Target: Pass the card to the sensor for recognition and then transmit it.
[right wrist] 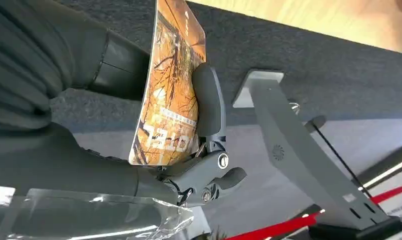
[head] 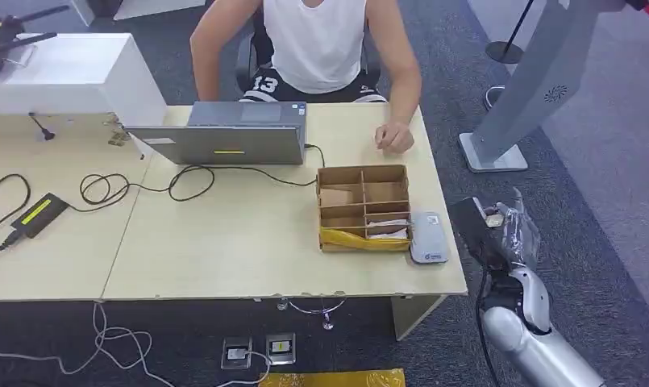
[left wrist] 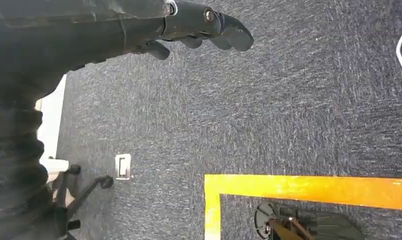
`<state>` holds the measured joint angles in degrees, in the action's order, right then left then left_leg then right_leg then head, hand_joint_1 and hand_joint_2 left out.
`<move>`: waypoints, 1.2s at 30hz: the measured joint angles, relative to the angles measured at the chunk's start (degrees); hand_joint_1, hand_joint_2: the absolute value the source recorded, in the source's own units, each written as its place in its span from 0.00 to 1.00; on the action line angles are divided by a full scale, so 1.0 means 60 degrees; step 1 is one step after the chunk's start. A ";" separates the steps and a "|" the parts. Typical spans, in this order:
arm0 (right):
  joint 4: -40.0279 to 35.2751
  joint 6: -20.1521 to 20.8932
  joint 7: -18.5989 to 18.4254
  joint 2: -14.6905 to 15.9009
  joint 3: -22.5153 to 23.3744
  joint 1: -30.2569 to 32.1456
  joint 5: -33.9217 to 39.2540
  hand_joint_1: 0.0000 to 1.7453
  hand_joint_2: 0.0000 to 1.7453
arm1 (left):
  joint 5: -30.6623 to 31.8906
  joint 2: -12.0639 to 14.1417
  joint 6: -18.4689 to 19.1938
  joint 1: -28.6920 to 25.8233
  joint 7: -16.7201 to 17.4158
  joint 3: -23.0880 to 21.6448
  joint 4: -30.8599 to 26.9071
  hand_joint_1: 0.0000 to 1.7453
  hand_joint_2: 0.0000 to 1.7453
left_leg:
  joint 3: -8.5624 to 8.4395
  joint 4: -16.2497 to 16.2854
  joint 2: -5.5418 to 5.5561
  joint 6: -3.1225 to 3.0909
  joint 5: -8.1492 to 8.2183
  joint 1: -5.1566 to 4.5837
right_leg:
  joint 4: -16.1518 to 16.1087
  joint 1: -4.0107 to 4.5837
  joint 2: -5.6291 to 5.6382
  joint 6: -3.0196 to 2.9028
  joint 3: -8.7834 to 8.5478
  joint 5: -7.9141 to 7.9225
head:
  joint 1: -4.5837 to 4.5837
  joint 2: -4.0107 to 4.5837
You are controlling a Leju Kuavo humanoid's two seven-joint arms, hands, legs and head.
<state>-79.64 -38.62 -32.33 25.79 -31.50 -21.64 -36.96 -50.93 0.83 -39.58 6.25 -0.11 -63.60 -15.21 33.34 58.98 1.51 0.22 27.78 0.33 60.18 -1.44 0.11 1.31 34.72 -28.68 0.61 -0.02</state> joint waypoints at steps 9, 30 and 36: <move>0.0955 0.0823 0.0350 -0.0175 -0.0098 -0.0195 -0.0084 1.00 1.00 | -0.0040 0.0000 -0.0011 0.0009 0.0025 0.0000 0.0000 0.00 1.00 | 0.0007 -0.0004 0.0001 0.0001 0.0000 0.0003 | 0.0002 0.0002 -0.0002 0.0000 -0.0001 0.0000 | 0.0000 0.0000; 0.3515 0.1060 0.1322 -0.1312 -0.0761 -0.1094 0.0029 1.00 1.00 | 0.0098 0.0007 0.0015 0.0031 0.0095 -0.0004 -0.0004 0.00 1.00 | 0.0007 -0.0003 0.0011 0.0002 -0.0002 0.0004 | 0.0003 0.0003 -0.0003 0.0000 -0.0001 0.0000 | 0.0000 0.0000; 0.3712 0.1060 0.1348 -0.1421 -0.0823 -0.1212 0.0018 1.00 1.00 | 0.0098 0.0011 0.0015 0.0035 0.0127 -0.0004 -0.0004 0.00 1.00 | 0.0006 -0.0003 0.0006 0.0002 -0.0002 0.0004 | 0.0002 0.0003 0.0000 0.0000 -0.0002 0.0000 | 0.0004 0.0000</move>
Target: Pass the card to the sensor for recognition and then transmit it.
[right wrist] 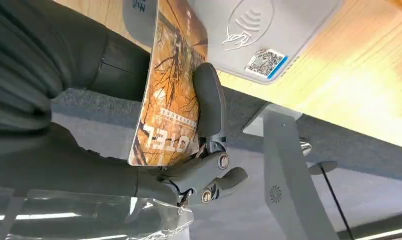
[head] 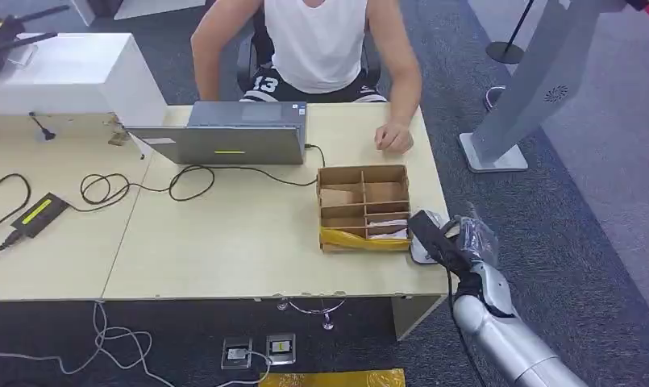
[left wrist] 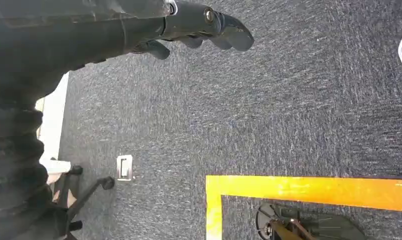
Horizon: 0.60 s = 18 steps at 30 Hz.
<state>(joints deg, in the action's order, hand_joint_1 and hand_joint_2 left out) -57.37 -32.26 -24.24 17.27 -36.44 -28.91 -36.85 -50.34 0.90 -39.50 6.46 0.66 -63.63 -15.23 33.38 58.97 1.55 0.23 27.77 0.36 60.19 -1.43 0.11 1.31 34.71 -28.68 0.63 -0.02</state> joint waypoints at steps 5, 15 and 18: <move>0.0211 -0.0004 0.0015 -0.0091 -0.0044 -0.0093 0.0000 1.00 1.00 | -0.0004 0.0000 0.0000 0.0001 0.0004 0.0000 -0.0003 0.00 1.00 | -0.0007 0.0000 -0.0001 0.0000 0.0000 0.0000 | 0.0000 0.0000 0.0000 0.0000 -0.0006 0.0000 | 0.0000 0.0004; 0.0543 -0.0131 0.0186 -0.0215 -0.0047 -0.0160 0.0142 1.00 1.00 | -0.0007 0.0000 0.0004 0.0000 0.0025 0.0000 0.0000 0.00 1.00 | -0.0017 0.0000 -0.0002 0.0001 -0.0001 0.0000 | 0.0000 0.0000 0.0000 0.0000 -0.0015 0.0001 | 0.0000 0.0004; 0.0601 -0.0164 0.0244 -0.0244 -0.0047 -0.0169 0.0182 1.00 1.00 | -0.0007 -0.0004 0.0004 0.0001 0.0026 0.0000 0.0000 0.00 1.00 | -0.0019 0.0000 -0.0002 0.0001 -0.0001 0.0000 | -0.0001 0.0000 0.0001 0.0000 -0.0016 0.0001 | 0.0000 0.0004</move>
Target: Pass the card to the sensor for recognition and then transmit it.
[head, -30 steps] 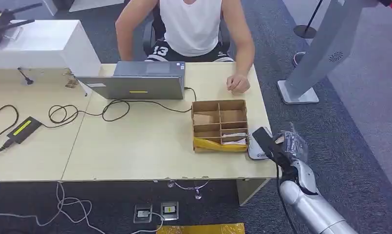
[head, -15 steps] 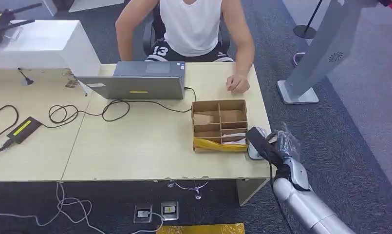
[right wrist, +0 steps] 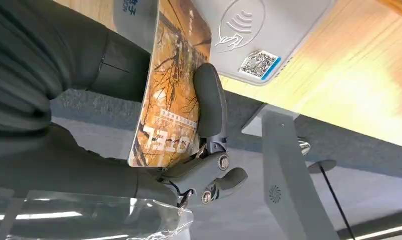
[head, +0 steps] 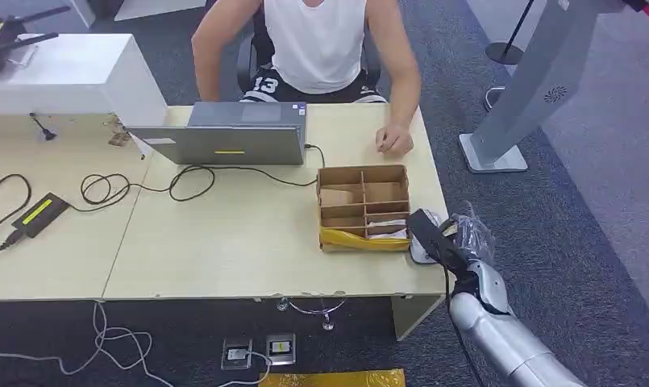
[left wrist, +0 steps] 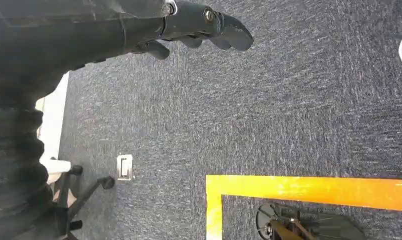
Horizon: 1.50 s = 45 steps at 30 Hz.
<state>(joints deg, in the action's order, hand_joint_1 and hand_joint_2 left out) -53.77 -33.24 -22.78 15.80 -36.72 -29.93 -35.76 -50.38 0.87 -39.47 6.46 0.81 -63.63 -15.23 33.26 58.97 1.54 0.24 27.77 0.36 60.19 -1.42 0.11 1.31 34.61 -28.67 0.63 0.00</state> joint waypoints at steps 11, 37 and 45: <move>0.0113 -0.0252 0.0051 -0.0055 0.0000 -0.0014 0.0007 1.00 1.00 | -0.0004 0.0000 0.0000 0.0008 0.0004 -0.0004 0.0000 0.00 1.00 | -0.0017 0.0000 -0.0001 0.0000 0.0000 0.0000 | -0.0001 0.0000 0.0000 0.0000 -0.0016 0.0000 | -0.0003 0.0000; -0.2681 0.1675 -0.1068 0.0732 -0.0142 -0.2831 -0.2462 1.00 1.00 | 0.0259 0.0000 0.0266 0.0343 0.0208 -0.0292 0.0000 0.00 1.00 | -0.0008 0.0001 -0.0015 -0.0004 -0.0008 0.0000 | 0.0004 -0.0001 0.0025 0.0003 -0.0012 0.0019 | 0.0000 0.0000; -0.2043 0.2084 -0.0943 0.0287 -0.0849 -0.3657 -0.2572 1.00 1.00 | 0.0342 0.0000 0.0310 0.0475 0.0277 -0.0397 0.0000 0.00 1.00 | -0.0001 0.0001 0.0005 -0.0004 -0.0009 0.0001 | 0.0002 0.0000 0.0003 0.0002 -0.0010 0.0017 | 0.0000 0.0000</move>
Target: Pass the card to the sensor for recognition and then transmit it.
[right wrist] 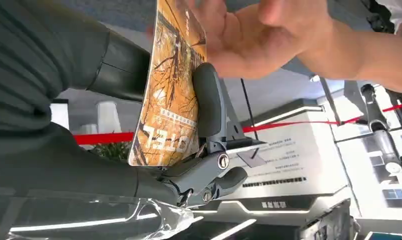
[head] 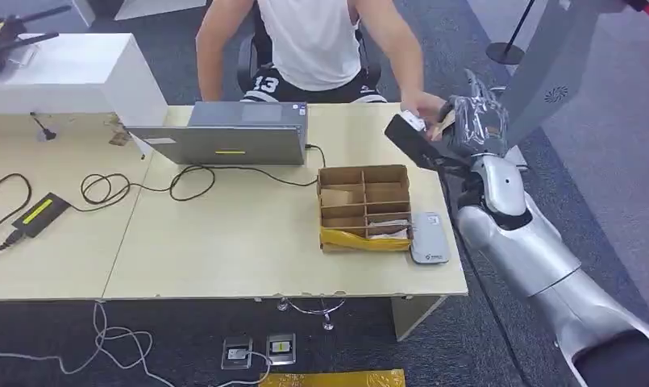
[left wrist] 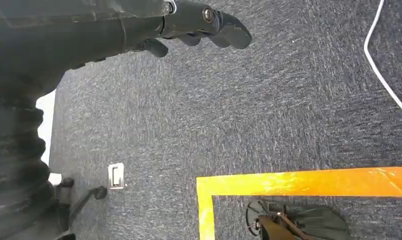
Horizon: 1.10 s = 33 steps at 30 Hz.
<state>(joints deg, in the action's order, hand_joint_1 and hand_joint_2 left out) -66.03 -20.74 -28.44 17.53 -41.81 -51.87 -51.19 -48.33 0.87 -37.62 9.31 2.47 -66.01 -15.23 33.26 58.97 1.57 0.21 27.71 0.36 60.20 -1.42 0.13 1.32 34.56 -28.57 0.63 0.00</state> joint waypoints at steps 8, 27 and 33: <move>0.0767 0.0655 0.0087 -0.0374 -0.0665 -0.0488 -0.0197 1.00 1.00 | 0.0142 0.0015 0.0091 0.0024 0.0189 -0.0069 0.0000 0.00 1.00 | 0.0006 0.0000 0.0000 0.0000 0.0000 0.0000 | -0.0004 0.0000 -0.0002 0.0000 0.0000 0.0000 | 0.0000 0.0000; 0.2516 0.0703 -0.0149 -0.0787 -0.1464 -0.1160 0.0036 1.00 1.00 | 0.0488 0.0055 0.0280 0.0033 0.0445 -0.0310 0.0000 0.00 1.00 | 0.0005 0.0002 0.0009 -0.0001 -0.0005 0.0003 | -0.0007 0.0002 -0.0006 0.0001 -0.0001 0.0001 | 0.0000 -0.0004; 0.2819 0.0182 -0.0291 -0.0783 -0.1807 -0.1142 0.0229 0.00 1.00 | 0.0536 0.0055 0.0295 0.0064 0.0492 -0.0335 0.0000 0.00 1.00 | 0.0000 0.0002 -0.0012 0.0000 -0.0004 0.0003 | -0.0008 0.0003 0.0001 0.0000 0.0009 0.0001 | -0.0004 -0.0004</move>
<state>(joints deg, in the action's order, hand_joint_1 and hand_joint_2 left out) -49.11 -19.65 -30.18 12.83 -52.65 -58.72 -49.81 -45.11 1.20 -35.85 9.69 5.42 -68.02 -15.23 33.26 58.98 1.50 0.21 27.69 0.38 60.15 -1.40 0.14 1.32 34.61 -28.56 0.61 -0.02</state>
